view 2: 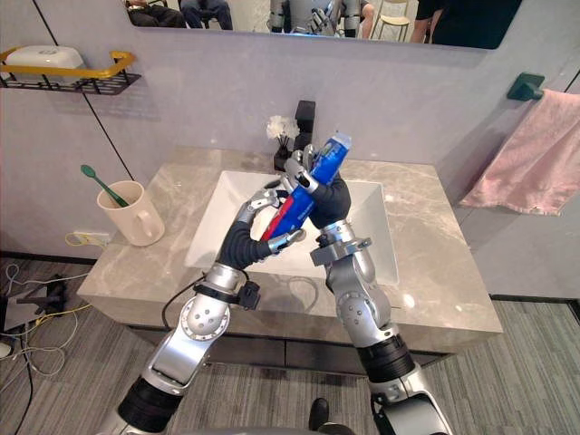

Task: Organize washtable

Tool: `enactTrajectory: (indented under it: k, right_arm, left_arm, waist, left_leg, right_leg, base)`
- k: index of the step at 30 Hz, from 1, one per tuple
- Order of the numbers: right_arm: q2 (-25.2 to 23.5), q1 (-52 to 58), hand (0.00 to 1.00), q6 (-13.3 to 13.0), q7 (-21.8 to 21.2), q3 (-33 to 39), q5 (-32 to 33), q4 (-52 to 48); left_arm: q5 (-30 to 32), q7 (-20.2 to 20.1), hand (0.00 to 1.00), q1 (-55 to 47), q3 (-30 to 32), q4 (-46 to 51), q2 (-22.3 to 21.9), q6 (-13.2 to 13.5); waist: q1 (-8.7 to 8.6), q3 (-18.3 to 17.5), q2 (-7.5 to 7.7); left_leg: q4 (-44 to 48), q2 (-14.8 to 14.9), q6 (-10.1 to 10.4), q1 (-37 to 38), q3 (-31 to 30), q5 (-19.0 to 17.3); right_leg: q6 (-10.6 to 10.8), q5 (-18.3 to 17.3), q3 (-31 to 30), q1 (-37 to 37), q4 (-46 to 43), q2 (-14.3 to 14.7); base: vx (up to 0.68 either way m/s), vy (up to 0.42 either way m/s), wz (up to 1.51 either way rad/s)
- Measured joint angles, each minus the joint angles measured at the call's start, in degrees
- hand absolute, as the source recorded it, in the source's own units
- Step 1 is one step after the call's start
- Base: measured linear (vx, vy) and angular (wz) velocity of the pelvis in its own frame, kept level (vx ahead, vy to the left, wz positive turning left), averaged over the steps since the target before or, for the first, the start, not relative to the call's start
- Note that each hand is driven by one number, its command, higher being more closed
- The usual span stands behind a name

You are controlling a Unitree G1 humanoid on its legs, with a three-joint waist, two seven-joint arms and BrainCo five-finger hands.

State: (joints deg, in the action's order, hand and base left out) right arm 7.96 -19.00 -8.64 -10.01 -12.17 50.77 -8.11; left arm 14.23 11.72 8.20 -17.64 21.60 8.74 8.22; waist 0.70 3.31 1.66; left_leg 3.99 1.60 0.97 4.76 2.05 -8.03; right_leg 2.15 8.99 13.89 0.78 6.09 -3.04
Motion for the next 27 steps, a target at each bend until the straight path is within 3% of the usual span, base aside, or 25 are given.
enactTrajectory:
  k: [4,9,17,21,27]
  right_arm:
    - [2.0,3.3,1.00,0.1,1.3,4.5,-0.8,0.2]
    - [2.4,3.3,1.00,0.0,1.3,6.9,-2.0,0.1]
    - [2.5,6.3,1.00,0.0,1.3,11.6,-3.2,-4.2]
    - [2.4,8.6,1.00,0.0,1.4,14.8,-4.2,-4.5]
    - [2.1,10.3,1.00,-0.1,2.4,16.9,-4.2,-4.6]
  left_arm:
    - [0.0,3.3,0.00,0.5,8.0,7.5,1.5,3.3]
    - [0.0,3.7,0.00,-1.4,13.0,7.5,2.0,3.5]
    - [-4.2,7.4,0.00,-11.9,33.6,6.0,0.3,3.6]
    - [-11.0,8.5,0.00,-14.8,44.8,-4.3,-2.0,3.5]
    - [-22.2,7.9,0.00,-18.6,51.3,-21.8,-4.8,3.2]
  waist:
    - [0.08,0.0,-0.06]
    - [-0.01,0.1,-0.14]
    - [0.30,0.3,-0.51]
    - [0.90,0.4,-0.71]
    - [1.81,0.4,-1.40]
  left_leg:
    - [-0.1,-0.1,0.0,0.2,-0.3,0.0]
    - [-0.1,0.0,0.0,0.4,-0.2,0.0]
    - [-1.3,0.4,0.5,0.8,-0.4,0.3]
    - [-1.8,0.4,0.5,1.0,-0.4,0.3]
    - [-2.1,0.5,0.5,1.0,-0.6,0.3]
  right_leg:
    - [0.0,0.0,0.2,-0.3,0.0,-0.1]
    - [-0.1,-0.1,0.2,-0.5,0.0,0.0]
    - [-0.3,-0.5,0.2,-0.5,0.0,0.4]
    - [-0.2,-0.6,0.2,-0.5,0.0,0.3]
    - [-0.2,-1.0,0.3,-0.4,0.0,0.4]
  base:
    - [0.00,0.000,0.02]
    - [0.00,0.000,0.00]
    - [0.00,0.000,0.00]
    - [0.02,0.016,0.00]
    - [0.00,0.000,0.00]
